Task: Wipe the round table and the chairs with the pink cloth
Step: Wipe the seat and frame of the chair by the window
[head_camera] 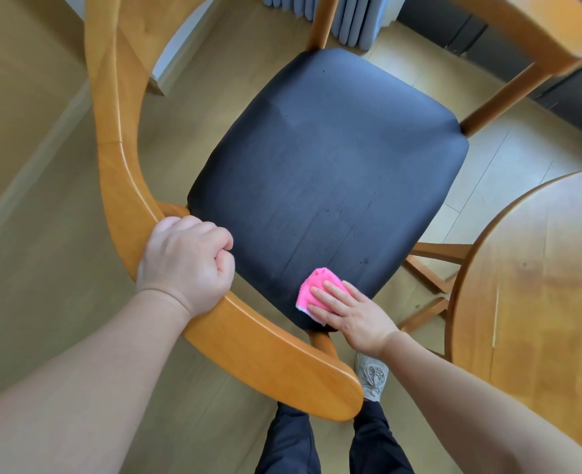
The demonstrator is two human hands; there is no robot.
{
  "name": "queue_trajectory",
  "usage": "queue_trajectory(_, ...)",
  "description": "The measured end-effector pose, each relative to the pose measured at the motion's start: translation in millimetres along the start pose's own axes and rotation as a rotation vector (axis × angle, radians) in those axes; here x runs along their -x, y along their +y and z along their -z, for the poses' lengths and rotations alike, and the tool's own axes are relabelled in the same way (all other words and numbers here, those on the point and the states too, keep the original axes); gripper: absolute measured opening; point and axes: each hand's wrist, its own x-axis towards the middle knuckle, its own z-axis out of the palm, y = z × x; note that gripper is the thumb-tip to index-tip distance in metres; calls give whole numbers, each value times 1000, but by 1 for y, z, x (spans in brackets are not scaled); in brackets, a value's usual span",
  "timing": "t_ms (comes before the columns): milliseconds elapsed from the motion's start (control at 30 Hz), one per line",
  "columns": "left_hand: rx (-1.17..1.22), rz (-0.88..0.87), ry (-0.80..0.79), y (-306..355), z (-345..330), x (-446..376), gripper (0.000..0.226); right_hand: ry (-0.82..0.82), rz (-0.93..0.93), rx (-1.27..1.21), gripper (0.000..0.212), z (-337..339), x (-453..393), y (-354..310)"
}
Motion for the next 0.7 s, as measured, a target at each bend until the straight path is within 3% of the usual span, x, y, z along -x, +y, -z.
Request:
queue_trajectory(100,0,1,-2,0,0,-1,34,68,-169,-28,67,7,-3,27)
queue_trajectory(233,-3,-6,-10,0,-1,2,37,52,-432,-155,71,14,-6,57)
queue_trajectory(400,5,1,-9,2,-1,0,37,131,-919,-317,68,33,-31,115)
queue_trajectory(600,33,-12,-4,2,-3,1,42,164,-994,-410,68,30,-33,104)
queue_trajectory(700,26,-4,-7,0,-5,2,39,187,-826,-391,72,31,-30,69)
